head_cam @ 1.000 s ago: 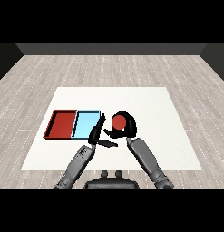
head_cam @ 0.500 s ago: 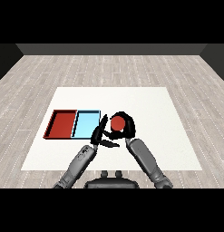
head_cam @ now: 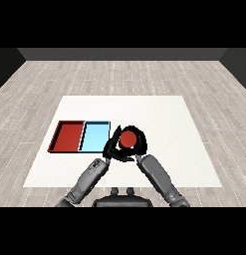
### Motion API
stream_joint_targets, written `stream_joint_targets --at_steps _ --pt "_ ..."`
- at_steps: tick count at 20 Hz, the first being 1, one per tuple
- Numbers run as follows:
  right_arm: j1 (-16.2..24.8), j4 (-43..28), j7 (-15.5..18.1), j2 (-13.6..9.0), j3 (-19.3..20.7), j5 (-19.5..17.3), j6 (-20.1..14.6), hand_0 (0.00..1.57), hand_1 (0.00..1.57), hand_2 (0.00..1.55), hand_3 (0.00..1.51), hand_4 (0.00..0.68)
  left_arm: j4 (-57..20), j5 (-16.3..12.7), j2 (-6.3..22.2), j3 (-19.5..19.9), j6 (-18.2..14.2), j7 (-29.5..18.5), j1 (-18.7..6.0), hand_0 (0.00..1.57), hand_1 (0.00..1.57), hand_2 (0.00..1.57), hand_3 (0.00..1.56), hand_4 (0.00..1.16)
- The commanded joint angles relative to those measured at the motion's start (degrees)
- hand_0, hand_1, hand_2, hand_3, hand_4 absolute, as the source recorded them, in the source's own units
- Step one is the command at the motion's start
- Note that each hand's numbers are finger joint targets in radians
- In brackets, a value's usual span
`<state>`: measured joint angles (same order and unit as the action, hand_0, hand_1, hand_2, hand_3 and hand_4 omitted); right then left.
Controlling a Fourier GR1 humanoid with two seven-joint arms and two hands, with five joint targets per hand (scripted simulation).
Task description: Pick the red can and put it in the red box
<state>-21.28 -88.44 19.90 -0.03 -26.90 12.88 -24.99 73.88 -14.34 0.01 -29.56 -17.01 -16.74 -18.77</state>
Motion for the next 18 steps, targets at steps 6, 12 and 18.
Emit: stream_joint_targets --at_steps 6,12,18 --pt "-3.74 2.07 1.00 0.02 -5.99 2.87 -7.32 1.52 1.52 1.46 1.40 0.646 -4.36 -5.03 0.01 -2.85 -0.19 -4.03 -2.81 0.00 0.00 0.00 0.00 0.00" --pt "-4.41 3.23 1.21 0.01 -6.64 3.29 -6.72 1.56 1.56 1.47 1.40 0.654 -1.86 -9.27 0.02 -0.87 -10.34 -3.24 0.42 1.45 1.45 1.48 1.42 1.11" --pt "-7.98 8.59 2.76 0.00 -3.12 5.39 -3.90 1.49 1.49 1.44 1.39 0.651 -2.80 -6.77 0.02 -3.44 -14.98 -0.56 -2.97 1.57 1.57 1.56 1.48 1.12"
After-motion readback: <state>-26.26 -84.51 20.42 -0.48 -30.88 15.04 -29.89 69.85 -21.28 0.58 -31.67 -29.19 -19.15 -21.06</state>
